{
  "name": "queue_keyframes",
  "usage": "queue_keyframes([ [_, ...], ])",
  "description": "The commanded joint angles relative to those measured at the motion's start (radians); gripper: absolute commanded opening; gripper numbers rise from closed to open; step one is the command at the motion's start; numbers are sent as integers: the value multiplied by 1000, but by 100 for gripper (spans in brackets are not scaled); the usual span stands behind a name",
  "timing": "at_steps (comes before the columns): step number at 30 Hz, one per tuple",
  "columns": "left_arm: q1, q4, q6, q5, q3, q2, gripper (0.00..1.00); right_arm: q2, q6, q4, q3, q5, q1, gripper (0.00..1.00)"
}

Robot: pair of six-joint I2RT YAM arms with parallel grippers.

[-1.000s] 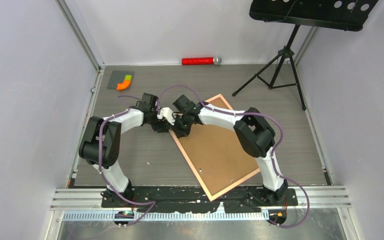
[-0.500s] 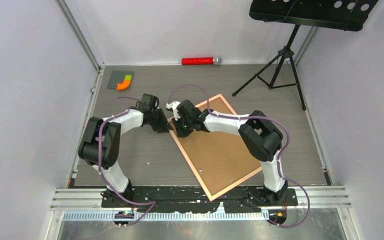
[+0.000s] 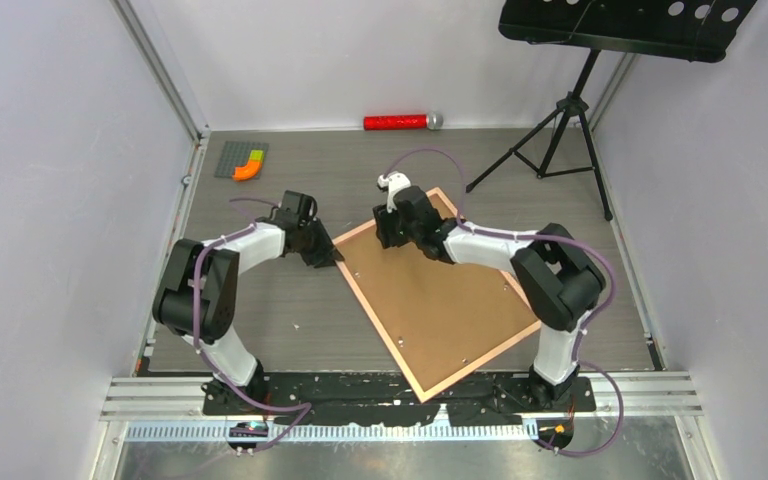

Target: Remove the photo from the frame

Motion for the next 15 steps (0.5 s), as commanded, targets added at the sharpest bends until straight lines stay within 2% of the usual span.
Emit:
queue_keyframes([
  [1, 17, -155, -19, -20, -95, -22, 3, -144, -6, 148, -79, 44, 5, 60],
  [2, 32, -148, -39, -21, -115, -41, 0, -174, -1, 153, -106, 51, -4, 64],
  [3, 41, -149, -60, -44, -132, -60, 0, -188, 11, 161, -119, 52, -10, 73],
  [4, 44, -162, -80, -84, -147, -83, 0, -215, 16, 177, -148, 51, -23, 76],
  [6, 45, -191, -121, -173, -172, -136, 0, -255, 26, 197, -189, 58, -37, 96],
  [11, 52, -192, -287, -290, -282, -275, 0, -309, 12, 153, -202, 96, -48, 96],
  [15, 52, -161, -467, -308, -400, -349, 0, -354, 43, 137, -216, 120, -49, 95],
])
